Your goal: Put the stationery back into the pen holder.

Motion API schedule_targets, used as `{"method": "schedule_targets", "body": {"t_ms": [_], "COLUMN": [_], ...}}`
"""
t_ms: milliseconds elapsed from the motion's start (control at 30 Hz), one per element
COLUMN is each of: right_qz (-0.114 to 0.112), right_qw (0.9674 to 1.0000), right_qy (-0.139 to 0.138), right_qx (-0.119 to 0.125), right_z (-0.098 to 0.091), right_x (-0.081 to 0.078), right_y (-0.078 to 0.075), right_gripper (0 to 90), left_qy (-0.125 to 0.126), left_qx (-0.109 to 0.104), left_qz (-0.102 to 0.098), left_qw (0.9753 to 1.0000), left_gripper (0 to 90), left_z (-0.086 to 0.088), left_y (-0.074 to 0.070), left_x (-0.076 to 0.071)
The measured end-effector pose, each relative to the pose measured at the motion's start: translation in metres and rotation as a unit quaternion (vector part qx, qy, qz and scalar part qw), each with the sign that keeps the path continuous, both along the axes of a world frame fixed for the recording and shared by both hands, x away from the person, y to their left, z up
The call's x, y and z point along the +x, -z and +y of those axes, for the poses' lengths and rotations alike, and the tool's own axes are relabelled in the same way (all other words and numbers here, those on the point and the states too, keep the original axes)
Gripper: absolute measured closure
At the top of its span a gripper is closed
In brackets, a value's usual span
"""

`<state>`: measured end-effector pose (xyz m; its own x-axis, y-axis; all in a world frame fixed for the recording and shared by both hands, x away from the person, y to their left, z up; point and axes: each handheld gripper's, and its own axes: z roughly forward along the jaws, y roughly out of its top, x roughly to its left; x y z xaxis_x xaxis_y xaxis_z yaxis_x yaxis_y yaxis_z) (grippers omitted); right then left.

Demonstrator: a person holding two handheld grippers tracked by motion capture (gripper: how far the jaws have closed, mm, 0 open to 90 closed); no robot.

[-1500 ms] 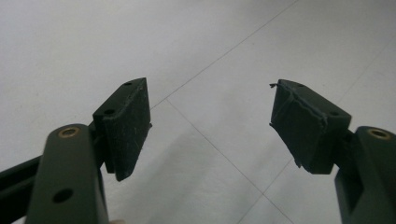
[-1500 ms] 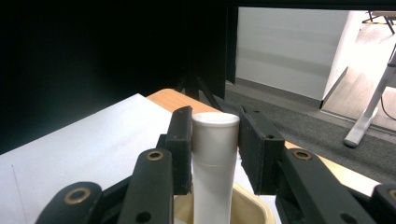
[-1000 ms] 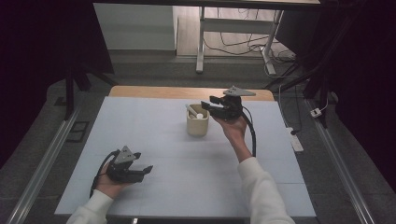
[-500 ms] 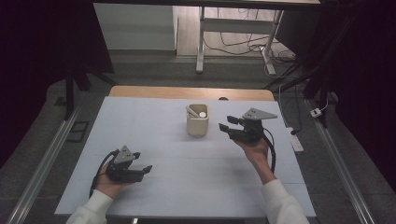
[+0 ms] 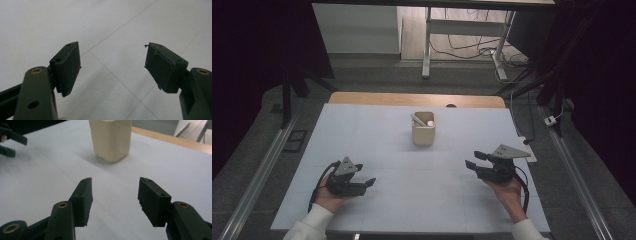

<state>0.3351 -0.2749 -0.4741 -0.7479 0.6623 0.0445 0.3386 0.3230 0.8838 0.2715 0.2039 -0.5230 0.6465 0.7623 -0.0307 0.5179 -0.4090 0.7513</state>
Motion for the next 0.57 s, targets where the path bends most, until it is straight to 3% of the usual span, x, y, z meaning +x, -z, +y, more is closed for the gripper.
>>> {"method": "schedule_targets", "body": {"t_ms": [300, 567], "right_qz": [0.01, 0.006], "right_qw": [0.9996, 0.9998], "right_qy": [0.009, 0.009], "right_qx": [-0.025, -0.019], "right_z": [-0.021, -0.026], "right_x": [-0.019, -0.021], "right_y": [0.015, 0.016], "right_gripper": [43.8, 43.4], "left_qy": [0.001, 0.002], "left_qx": [0.0, 0.001], "left_qz": [-0.001, -0.004], "left_qw": [1.0, 1.0], "left_gripper": [27.9, 27.9], "left_z": [0.0, -0.001], "left_y": [0.0, -0.001], "left_x": [-0.001, -0.002]}}
